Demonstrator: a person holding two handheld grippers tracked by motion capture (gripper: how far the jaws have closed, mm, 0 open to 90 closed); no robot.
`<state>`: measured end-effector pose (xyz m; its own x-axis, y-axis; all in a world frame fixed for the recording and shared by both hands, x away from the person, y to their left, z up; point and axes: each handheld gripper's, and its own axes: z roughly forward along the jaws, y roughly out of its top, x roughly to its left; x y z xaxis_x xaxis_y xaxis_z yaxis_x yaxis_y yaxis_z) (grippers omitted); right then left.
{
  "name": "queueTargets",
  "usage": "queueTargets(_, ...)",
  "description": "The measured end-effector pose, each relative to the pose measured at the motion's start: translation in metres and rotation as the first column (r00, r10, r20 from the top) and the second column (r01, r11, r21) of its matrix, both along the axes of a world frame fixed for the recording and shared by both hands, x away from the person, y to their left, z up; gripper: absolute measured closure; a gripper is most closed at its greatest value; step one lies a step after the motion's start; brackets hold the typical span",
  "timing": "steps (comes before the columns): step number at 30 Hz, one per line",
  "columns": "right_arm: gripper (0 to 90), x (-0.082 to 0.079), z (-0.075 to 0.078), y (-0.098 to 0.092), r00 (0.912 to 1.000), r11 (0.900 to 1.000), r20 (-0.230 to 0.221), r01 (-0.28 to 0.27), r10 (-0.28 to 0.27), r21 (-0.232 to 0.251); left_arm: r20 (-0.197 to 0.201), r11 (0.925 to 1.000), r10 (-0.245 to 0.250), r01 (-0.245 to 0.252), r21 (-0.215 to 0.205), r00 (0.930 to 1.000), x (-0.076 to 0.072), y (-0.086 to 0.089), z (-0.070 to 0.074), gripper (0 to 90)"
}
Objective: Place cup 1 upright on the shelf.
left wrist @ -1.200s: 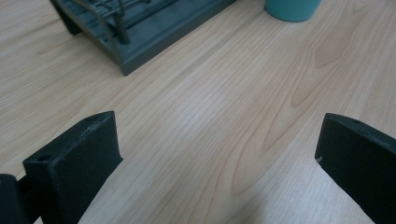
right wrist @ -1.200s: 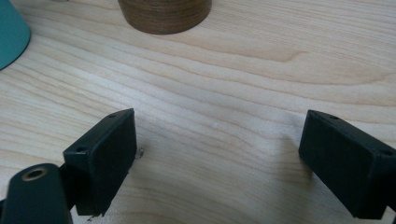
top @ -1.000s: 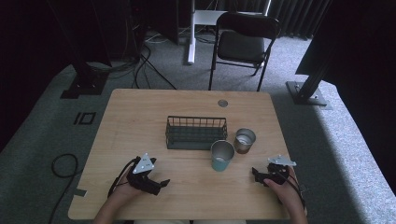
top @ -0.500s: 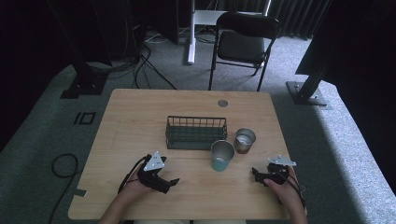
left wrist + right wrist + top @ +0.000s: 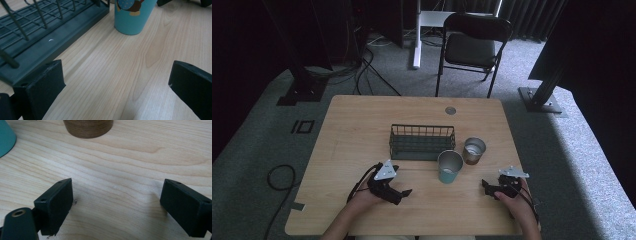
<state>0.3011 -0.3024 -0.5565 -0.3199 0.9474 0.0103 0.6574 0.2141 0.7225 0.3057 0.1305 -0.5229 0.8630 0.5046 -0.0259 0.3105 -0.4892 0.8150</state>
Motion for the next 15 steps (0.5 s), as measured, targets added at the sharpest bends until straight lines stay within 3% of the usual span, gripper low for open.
queueTargets(15,11.0,0.0,0.0,0.0,1.0,1.0,0.0,0.0,0.0,0.0,0.005,0.999,-0.034,0.034,-0.029,0.9994,0.008,-0.026,-0.002,0.8)
